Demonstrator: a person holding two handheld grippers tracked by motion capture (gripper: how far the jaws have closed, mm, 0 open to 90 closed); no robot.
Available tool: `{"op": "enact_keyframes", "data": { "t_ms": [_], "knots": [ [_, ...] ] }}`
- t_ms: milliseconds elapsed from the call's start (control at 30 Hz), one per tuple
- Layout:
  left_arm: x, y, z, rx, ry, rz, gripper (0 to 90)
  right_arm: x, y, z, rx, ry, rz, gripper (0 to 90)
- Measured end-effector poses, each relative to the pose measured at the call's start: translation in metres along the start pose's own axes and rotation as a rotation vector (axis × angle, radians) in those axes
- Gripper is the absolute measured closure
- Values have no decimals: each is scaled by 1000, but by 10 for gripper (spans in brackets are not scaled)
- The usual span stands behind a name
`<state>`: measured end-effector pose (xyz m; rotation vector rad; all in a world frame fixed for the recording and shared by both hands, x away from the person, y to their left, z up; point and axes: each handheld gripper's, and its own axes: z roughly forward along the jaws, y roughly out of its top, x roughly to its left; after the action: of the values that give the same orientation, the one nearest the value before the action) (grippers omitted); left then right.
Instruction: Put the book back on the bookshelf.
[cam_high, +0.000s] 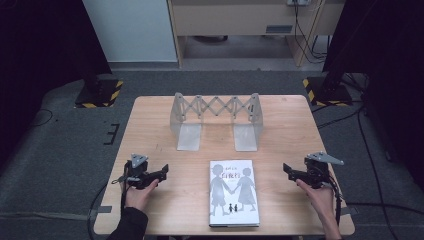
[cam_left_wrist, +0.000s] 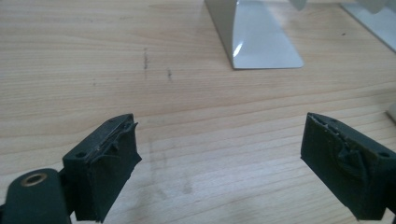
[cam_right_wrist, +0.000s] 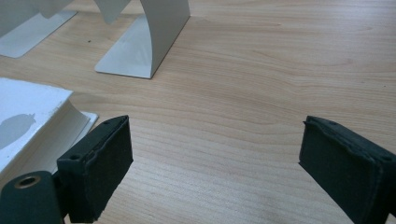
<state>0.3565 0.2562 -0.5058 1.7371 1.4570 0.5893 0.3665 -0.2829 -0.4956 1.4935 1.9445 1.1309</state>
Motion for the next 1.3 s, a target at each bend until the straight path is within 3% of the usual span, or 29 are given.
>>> {"op": "enact_keyframes", "data": {
  "t_ms": [233,500,767,967,1200,1300],
  "knots": [
    [-7,2,-4,-29,-13,10,111,3,2,-3,-11,16,9,102],
    [-18,2,-5,-47,-49,47,123,17,6,-6,-12,34,-13,90],
    [-31,3,-11,-95,-91,54,132,35,11,-7,-24,90,-21,110],
    [-38,4,-11,-98,-106,57,144,46,11,-6,-28,140,-13,115],
    [-53,1,-9,-99,-160,69,152,57,7,-1,-20,191,13,114],
    [-58,0,-9,-96,-167,77,152,61,5,1,-12,194,5,113]
  ]
}}
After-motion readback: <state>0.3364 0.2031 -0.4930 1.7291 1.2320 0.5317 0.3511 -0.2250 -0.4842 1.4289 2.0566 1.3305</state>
